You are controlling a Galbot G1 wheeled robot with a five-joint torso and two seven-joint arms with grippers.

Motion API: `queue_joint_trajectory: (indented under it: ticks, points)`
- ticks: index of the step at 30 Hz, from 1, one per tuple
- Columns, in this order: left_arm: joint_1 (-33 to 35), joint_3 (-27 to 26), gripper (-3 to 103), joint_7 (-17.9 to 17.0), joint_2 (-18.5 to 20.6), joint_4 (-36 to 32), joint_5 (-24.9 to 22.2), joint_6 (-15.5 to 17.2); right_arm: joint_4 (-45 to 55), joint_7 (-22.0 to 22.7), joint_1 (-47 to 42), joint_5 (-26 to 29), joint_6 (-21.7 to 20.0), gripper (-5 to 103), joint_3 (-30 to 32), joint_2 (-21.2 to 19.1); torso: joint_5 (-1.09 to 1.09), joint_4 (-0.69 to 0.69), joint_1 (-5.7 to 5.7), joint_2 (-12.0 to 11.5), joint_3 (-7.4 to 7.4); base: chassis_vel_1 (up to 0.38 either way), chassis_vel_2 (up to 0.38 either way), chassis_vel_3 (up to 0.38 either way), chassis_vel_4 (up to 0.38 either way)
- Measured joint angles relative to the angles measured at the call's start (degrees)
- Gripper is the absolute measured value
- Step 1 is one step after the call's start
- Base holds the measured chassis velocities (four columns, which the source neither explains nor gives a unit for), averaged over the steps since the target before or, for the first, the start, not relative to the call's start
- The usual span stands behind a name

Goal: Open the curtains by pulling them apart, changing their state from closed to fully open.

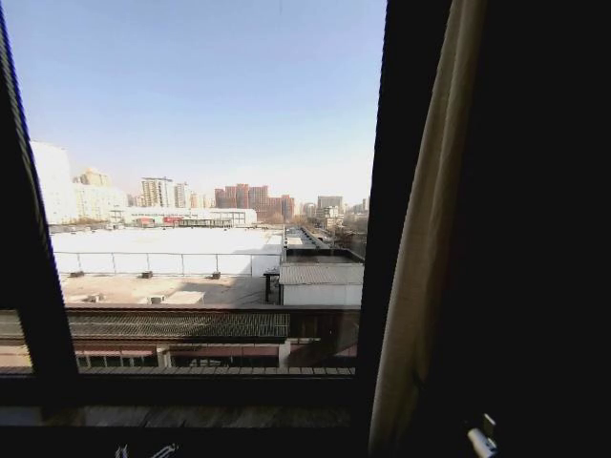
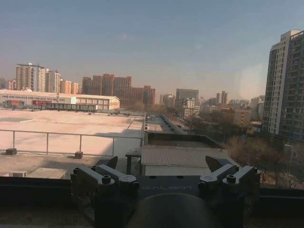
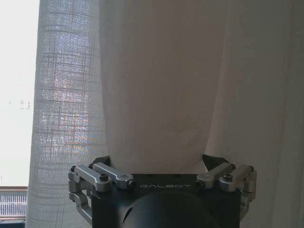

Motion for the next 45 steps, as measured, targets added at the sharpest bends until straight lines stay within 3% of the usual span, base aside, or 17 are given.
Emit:
queue_joint_trajectory:
  ticks: [3, 8, 9, 12, 14, 16, 18, 20, 23, 25, 31, 45]
  points:
    - [-0.22, 0.25, 100, -0.59, -0.05, -0.56, 0.16, 0.75, -0.45, 0.0, 1.13, 0.89, 0.01, 101, -0.7, -0.36, 0.0, 0.0, 0.0, 0.0, 0.0, 0.0, 0.0, 0.0, 0.0]
    - [-0.34, 0.52, 100, -0.87, -0.37, -1.0, 0.55, 1.4, 0.76, -0.12, 0.52, 2.18, 0.09, 80, -0.64, -0.85, 0.0, -0.01, 0.0, 0.0, 0.0, 0.0, 0.0, 0.0, 0.0]
    - [-0.34, 0.52, 100, -0.87, -0.37, -1.0, 0.55, 1.4, 0.76, -0.12, 0.52, 2.18, 0.09, 80, -0.64, -0.85, 0.0, -0.01, 0.0, 0.0, 0.0, 0.0, 0.0, 0.0, 0.0]
    - [0.04, 0.64, 100, -0.88, -1.11, -1.04, 1.12, 1.44, 1.58, -0.16, -0.18, 3.04, 0.16, 65, -0.09, -1.64, 0.0, -0.01, 0.0, 0.0, -0.01, 0.0, 0.0, 0.0, 0.0]
    - [0.08, 0.69, 100, -0.88, -1.18, -1.05, 1.19, 1.44, 1.63, -0.16, -0.24, 3.16, 0.17, 65, -0.01, -1.77, 0.0, -0.01, 0.0, 0.0, -0.01, 0.0, 0.0, 0.0, 0.0]
    - [0.15, 0.84, 100, -0.88, -1.27, -1.17, 1.35, 1.44, 1.86, -0.17, -0.44, 3.56, 0.18, 48, 0.34, -2.29, 0.0, -0.01, 0.0, 0.0, -0.01, 0.0, 0.0, 0.0, 0.0]
    - [0.13, 0.88, 100, -0.88, -1.27, -1.25, 1.36, 1.46, 1.95, -0.18, -0.51, 3.74, 0.18, 48, 0.46, -2.47, 0.0, -0.01, 0.0, 0.0, -0.01, 0.0, 0.0, 0.0, 0.0]
    - [0.03, 0.94, 100, -0.88, -1.25, -1.35, 1.39, 1.52, 2.15, -0.18, -0.7, 3.98, 0.19, 37, 0.67, -2.72, 0.0, 0.0, 0.0, 0.0, 0.0, 0.0, 0.0, 0.0, 0.0]
    - [-0.03, 1.01, 100, -0.88, -1.22, -1.44, 1.39, 1.59, 2.42, -0.19, -0.94, 4.14, 0.19, 31, 0.88, -2.78, 0.0, -0.01, 0.0, 0.0, -0.01, 0.0, 0.0, 0.0, 0.0]
    - [0.01, 1.12, 100, -0.88, -1.38, -1.58, 1.43, 1.68, 3.0, -0.19, -1.57, 4.32, 0.2, 20, 1.37, -2.78, 0.0, -0.01, 0.0, 0.0, -0.01, 0.0, 0.0, 0.0, 0.0]
    - [0.24, 1.21, 100, -0.85, -1.71, -1.44, 1.71, 1.67, 3.93, -0.2, -2.58, 5.07, 0.21, 1, 2.62, -3.35, 0.0, 0.0, 0.0, 0.0, -0.01, 0.0, 0.0, 0.0, 0.0]
    - [0.28, 1.84, 100, -0.51, -2.41, -1.0, 2.07, 1.16, 0.94, 0.62, -4.47, 8.57, 0.32, 0, 8.81, -6.27, 0.0, -0.01, 0.0, 0.01, -0.01, 0.0, 0.0, 0.0, 0.0]
